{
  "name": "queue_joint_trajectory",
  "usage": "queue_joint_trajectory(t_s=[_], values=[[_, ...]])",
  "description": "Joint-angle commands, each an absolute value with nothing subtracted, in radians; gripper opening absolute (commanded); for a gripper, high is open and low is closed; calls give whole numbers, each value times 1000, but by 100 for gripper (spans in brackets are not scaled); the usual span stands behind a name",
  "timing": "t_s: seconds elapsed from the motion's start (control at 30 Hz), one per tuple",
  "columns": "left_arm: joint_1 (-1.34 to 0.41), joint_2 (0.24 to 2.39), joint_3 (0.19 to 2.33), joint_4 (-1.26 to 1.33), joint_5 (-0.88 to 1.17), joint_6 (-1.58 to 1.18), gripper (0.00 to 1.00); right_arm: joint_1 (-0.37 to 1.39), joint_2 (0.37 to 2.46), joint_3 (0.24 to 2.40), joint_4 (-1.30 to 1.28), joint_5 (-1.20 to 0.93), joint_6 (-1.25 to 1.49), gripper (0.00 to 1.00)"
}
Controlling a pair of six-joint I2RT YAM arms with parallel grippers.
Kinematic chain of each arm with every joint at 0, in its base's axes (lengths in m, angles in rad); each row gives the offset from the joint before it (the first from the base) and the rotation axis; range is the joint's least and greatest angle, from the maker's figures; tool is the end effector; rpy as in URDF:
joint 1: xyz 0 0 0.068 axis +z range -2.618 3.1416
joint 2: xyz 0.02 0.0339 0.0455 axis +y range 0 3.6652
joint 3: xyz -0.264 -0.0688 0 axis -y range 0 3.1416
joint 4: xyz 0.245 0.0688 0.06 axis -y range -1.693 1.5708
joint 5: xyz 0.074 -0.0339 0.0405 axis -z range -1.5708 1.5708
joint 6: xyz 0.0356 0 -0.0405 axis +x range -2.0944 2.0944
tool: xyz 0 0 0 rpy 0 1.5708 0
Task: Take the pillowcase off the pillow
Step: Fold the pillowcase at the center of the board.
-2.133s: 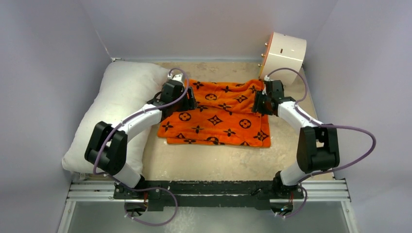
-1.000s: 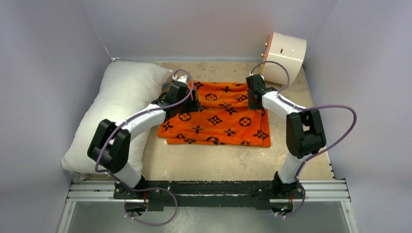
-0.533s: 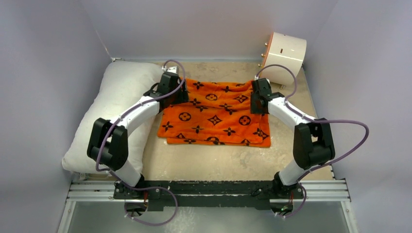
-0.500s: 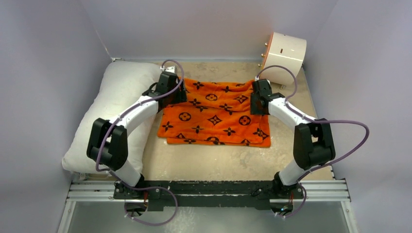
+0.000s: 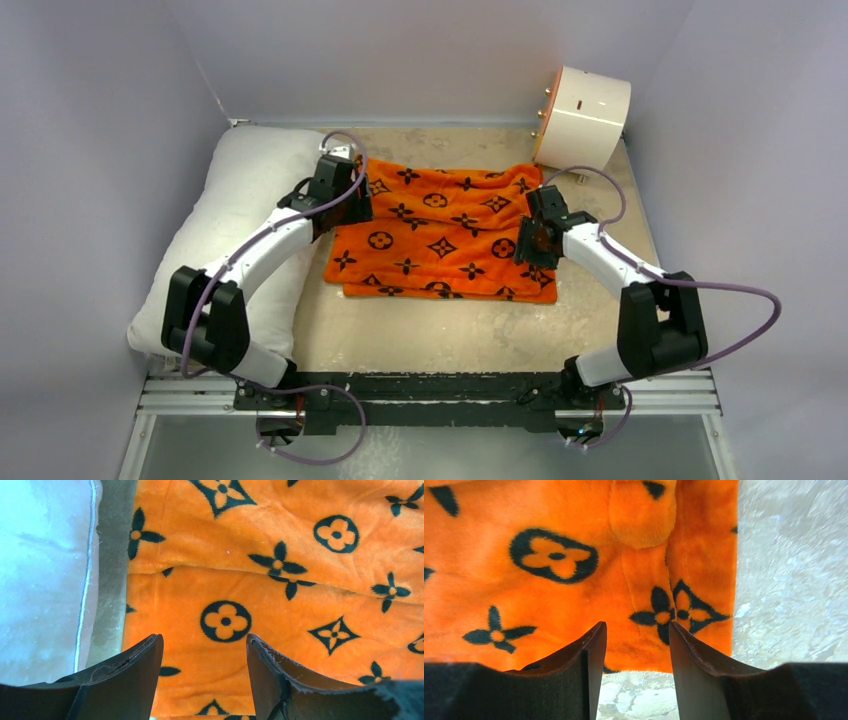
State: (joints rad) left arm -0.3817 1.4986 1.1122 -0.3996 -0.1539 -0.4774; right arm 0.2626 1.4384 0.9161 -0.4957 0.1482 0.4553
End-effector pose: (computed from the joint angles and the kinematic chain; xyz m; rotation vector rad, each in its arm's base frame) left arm 0.3061 -0.1170 0.2628 -0.1878 2.3504 -0.2410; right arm 0.2764 0.0688 0.2120 0.3014 2.5555 0.0775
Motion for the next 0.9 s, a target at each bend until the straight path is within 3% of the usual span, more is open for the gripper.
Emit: queue_joint_trajectory(t_s=[0.0,0.27,0.57,0.67,0.77,0.87], values=[[-378,1431,1108,-404,-169,-461,61,268,1465,901,-550,128,563,50],[-377,1389,1097,-415,-139,-462,61,273,1469,896,-640,274,736,49],[-367,1390,1146,-462,-90,-417,61,276,1492,835,-599,283,802,44],[-364,1389,1157,-475,-83,-404,61,277,1500,824,-584,289,822,31],[-361,1380,1161,-485,-83,-391,61,279,1468,840,-624,323,860,0],[-359,1364,1165,-494,-78,-388,61,279,1389,886,-723,380,903,0]])
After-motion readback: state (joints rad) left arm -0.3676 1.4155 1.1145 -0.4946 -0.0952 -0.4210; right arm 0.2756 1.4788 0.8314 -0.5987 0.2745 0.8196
